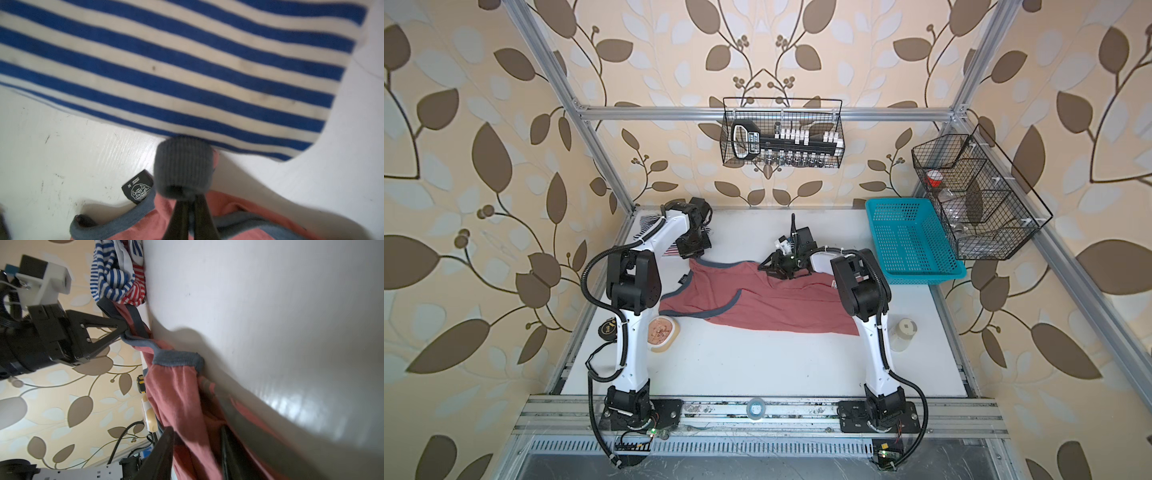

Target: Fold and stack the tank tops

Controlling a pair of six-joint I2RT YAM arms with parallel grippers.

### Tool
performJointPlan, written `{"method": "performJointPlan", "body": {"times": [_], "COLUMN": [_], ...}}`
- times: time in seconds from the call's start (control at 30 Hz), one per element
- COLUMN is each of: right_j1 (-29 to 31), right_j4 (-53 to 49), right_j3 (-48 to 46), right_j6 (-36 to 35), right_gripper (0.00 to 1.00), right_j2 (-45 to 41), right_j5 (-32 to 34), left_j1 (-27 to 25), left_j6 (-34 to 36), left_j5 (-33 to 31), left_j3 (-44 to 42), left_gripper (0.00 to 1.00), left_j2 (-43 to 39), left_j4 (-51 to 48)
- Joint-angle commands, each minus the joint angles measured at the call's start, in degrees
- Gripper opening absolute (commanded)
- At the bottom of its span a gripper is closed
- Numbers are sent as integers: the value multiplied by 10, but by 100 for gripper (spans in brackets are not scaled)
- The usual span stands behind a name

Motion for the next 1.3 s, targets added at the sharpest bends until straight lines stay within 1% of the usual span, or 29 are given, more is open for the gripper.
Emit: {"method": "performJointPlan", "body": {"times": [0.0, 0.13, 0.2, 0.23, 0.3, 0.4, 0.53, 0.57, 0.63, 0.73, 0.8, 0.87, 0.93, 1.1, 1.27], "right_j1": [6, 7, 7, 6, 7, 8, 9, 10, 13, 24, 37, 51, 62, 98, 143], "right_j4": [95, 160, 174, 180, 190, 201, 202, 199, 164, 13, -116, -192, -206, -188, -204], "right_j3": [9, 5, 5, 5, 2, -8, -26, -34, -41, -22, 7, 19, 8, -33, -39], "right_j6": [74, 123, 134, 139, 145, 147, 129, 114, 60, -80, -193, -262, -291, -340, -398], "right_gripper": [37, 35, 32, 28, 15, 1, 0, 0, 0, 0, 0, 0, 0, 0, 0], "right_j2": [20, 22, 22, 22, 22, 17, -2, -8, -26, -49, -62, -76, -92, -133, -150], "right_j5": [-22, -26, -25, -25, -27, -31, -36, -38, -37, -7, 47, 112, 161, 274, 373], "left_j1": [3, 3, 4, 3, 3, 3, 3, 3, 3, 4, 3, 3, 3, 3, 3], "left_j6": [8, 8, 9, 9, 10, 11, 12, 12, 12, 13, 13, 13, 13, 14, 15], "left_j5": [-2, -2, -4, -4, -3, -2, -1, -1, -2, 0, 1, 1, 1, 1, 0], "left_j3": [-5, -5, -5, -5, -5, -2, 0, 0, -1, 0, 0, -2, -2, -5, -5], "left_gripper": [8, 8, 8, 8, 8, 8, 8, 8, 8, 8, 8, 8, 8, 8, 10], "left_j2": [-15, -15, -15, -15, -14, -13, -11, -11, -11, -9, -8, -8, -8, -8, -8], "left_j4": [-10, -11, -11, -11, -11, -13, -14, -14, -15, -15, -16, -15, -15, -14, -17]}}
